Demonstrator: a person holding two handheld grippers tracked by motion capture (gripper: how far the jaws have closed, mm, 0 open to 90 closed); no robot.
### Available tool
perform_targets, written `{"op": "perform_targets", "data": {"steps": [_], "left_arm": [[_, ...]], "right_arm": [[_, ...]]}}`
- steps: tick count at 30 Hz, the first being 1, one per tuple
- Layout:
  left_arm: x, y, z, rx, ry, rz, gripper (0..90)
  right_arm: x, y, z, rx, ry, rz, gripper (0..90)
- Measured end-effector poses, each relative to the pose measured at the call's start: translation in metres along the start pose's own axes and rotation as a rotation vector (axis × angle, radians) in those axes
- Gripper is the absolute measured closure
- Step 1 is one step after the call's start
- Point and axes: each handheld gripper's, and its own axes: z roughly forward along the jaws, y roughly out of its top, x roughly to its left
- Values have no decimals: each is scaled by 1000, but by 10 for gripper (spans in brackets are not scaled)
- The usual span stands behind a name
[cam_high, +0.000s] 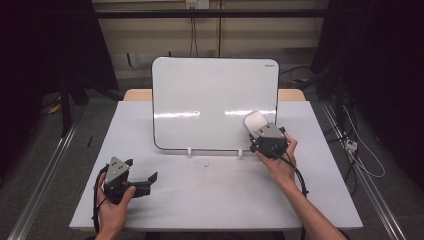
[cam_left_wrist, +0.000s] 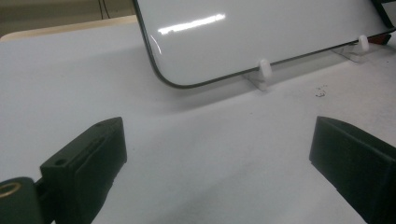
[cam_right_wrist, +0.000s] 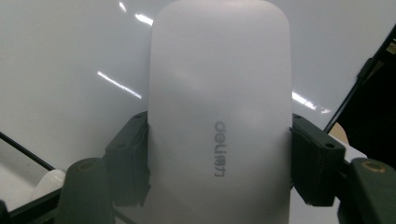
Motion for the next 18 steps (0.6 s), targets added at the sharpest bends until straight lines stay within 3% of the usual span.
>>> {"op": "perform_targets", "data": {"steps": [10, 14, 18], "left_arm": [[1, 2, 0, -7, -6, 0, 40], [1, 2, 0, -5, -3, 1, 39], [0, 2, 1, -2, -5, 5, 39]], "right_arm": [[-10, -2, 4, -7, 28, -9, 312], [-11, -2, 4, -7, 43, 9, 309], [-14, -4, 2, -5, 91, 44, 259]]}}
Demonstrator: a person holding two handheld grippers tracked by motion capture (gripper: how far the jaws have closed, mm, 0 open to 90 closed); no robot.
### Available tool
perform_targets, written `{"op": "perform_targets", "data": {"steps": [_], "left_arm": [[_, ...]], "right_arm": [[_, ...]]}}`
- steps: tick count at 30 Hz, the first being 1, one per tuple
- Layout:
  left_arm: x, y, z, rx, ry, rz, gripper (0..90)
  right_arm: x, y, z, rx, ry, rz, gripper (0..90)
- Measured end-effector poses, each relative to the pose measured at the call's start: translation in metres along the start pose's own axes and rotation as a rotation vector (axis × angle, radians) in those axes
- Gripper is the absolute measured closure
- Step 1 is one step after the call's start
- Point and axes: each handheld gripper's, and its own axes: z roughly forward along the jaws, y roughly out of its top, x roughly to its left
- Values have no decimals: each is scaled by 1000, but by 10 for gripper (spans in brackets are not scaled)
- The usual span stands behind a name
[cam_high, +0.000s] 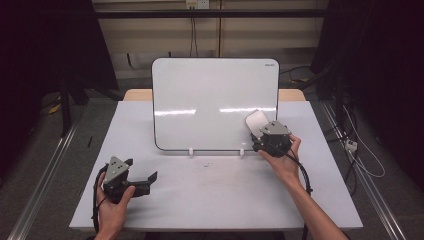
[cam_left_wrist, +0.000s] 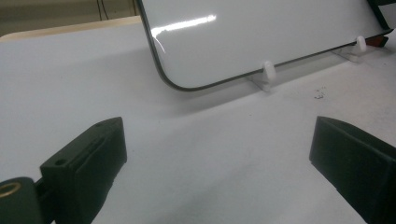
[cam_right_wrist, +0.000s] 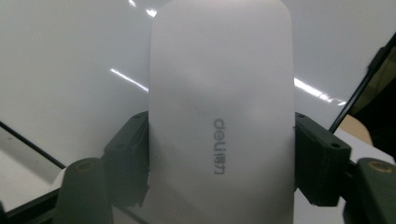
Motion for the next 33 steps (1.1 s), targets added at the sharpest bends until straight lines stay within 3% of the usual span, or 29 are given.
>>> {"op": "perform_targets", "data": {"steps": [4, 12, 17, 21, 28, 33], "left_arm": [[0, 0, 1, 0, 1, -1, 39], [0, 1, 3, 0, -4, -3, 39], [0, 2, 4, 0, -8, -5, 39], [-1, 3, 3, -8, -13, 1, 39], [0, 4, 4, -10, -8, -9, 40], [0, 4, 4, -7, -5, -3, 40]], "right_arm": [[-2, 1, -5, -6, 45, 34, 182], [-6, 1, -15, -24, 71, 91, 65], [-12, -3, -22, 8, 92, 121, 63], [-21, -7, -30, -3, 102, 180, 56], [-24, -26, -41, 12, 125, 235, 57], [-26, -42, -53, 27, 95, 241, 71]]}}
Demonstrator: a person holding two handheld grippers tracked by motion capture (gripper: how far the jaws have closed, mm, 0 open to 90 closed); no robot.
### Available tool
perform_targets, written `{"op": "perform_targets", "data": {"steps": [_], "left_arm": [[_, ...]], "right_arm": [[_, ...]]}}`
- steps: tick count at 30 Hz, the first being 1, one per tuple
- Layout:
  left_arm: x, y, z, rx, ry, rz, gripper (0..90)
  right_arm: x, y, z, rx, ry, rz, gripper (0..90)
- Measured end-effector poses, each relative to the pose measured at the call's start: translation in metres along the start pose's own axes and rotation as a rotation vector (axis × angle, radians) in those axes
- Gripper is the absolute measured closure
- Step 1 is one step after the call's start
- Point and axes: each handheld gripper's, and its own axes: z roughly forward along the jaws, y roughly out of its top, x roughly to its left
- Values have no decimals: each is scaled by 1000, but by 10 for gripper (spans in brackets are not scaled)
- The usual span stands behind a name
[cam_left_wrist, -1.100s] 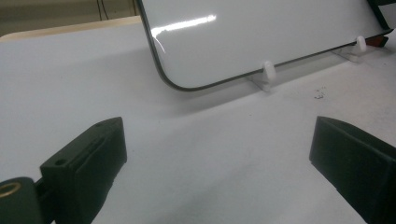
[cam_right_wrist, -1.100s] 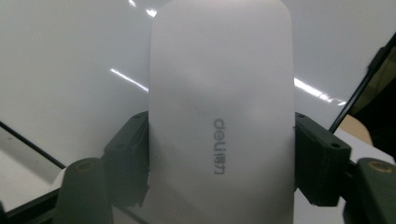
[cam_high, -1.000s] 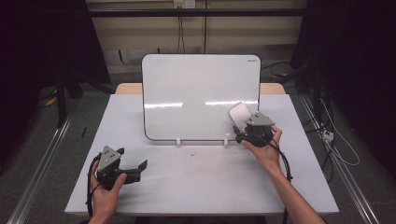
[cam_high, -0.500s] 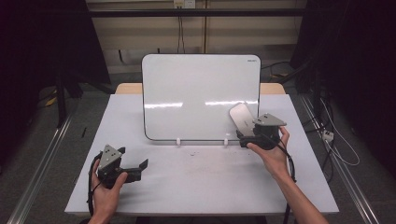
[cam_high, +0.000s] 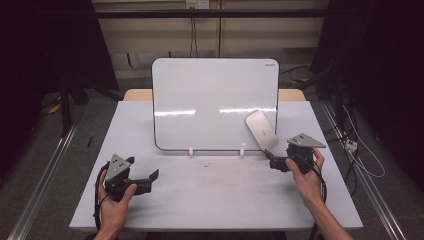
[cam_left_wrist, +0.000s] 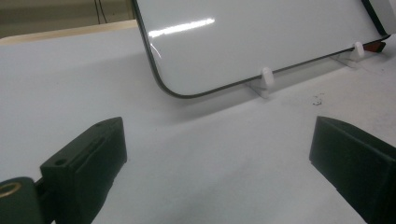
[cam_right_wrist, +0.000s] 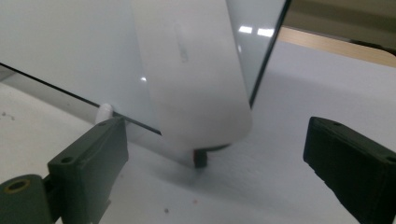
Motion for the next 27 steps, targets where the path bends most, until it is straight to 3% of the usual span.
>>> {"op": "perform_targets", "data": {"steps": [10, 20, 27], "left_arm": [[0, 0, -1, 1, 13, 2, 42], [0, -1, -1, -11, 15, -14, 43], [1, -1, -1, -5, 21, -16, 45]], "right_arm": [[1, -19, -19, -23, -17, 17, 73], [0, -40, -30, -48, -3, 54, 78], [1, -42, -25, -16, -3, 42, 78]]}}
